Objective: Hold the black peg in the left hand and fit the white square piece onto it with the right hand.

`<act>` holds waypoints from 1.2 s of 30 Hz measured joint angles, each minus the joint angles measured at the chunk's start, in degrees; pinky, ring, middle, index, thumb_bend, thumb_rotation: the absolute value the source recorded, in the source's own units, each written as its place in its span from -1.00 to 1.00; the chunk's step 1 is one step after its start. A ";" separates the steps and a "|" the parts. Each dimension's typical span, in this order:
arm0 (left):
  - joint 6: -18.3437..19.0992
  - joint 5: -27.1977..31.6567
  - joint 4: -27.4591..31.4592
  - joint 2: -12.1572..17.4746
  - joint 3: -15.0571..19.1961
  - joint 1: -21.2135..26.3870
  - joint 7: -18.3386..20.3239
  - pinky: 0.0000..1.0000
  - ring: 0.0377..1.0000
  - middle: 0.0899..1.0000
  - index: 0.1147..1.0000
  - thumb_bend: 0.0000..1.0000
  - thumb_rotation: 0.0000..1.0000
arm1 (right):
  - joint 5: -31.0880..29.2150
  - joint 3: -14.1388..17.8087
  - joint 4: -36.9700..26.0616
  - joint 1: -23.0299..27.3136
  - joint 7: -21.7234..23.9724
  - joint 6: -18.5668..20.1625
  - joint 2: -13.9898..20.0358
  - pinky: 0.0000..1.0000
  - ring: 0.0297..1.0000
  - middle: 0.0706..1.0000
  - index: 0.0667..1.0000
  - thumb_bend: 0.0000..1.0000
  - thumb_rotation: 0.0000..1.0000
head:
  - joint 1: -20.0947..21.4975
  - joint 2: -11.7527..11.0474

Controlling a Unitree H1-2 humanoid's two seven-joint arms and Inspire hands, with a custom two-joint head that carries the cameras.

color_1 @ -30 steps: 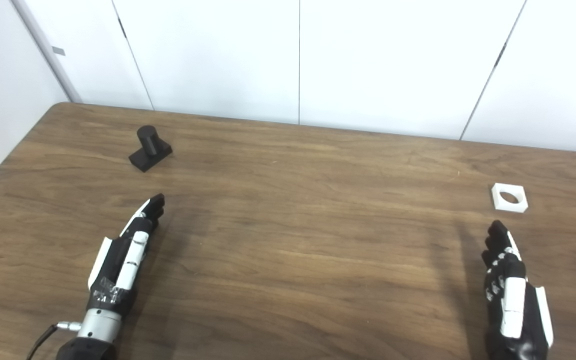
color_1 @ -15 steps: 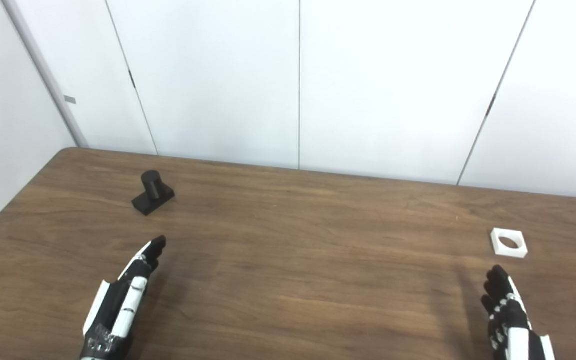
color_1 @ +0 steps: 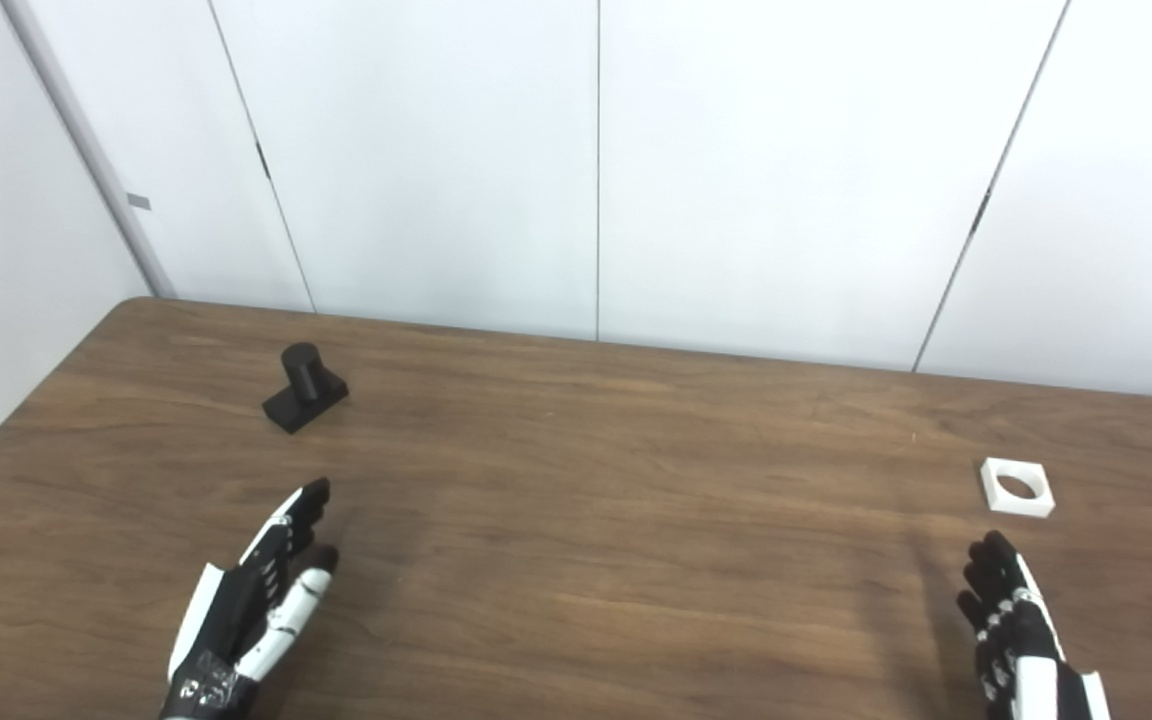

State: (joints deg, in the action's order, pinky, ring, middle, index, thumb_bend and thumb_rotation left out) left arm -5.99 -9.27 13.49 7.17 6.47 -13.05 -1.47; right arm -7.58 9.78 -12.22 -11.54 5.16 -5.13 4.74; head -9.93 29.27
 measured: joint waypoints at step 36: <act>18.91 -18.52 -8.92 14.44 3.80 20.15 -2.39 0.79 0.89 0.80 0.65 0.71 -0.29 | 1.31 -0.13 0.15 -0.09 -0.63 -1.19 -0.14 0.83 0.83 0.83 0.84 0.04 0.96 | 0.53 0.70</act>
State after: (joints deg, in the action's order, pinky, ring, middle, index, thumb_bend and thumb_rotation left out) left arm 12.92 -27.79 4.57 21.61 10.27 7.10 -3.86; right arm -6.27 9.64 -12.07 -11.63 4.53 -6.32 4.60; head -9.41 29.97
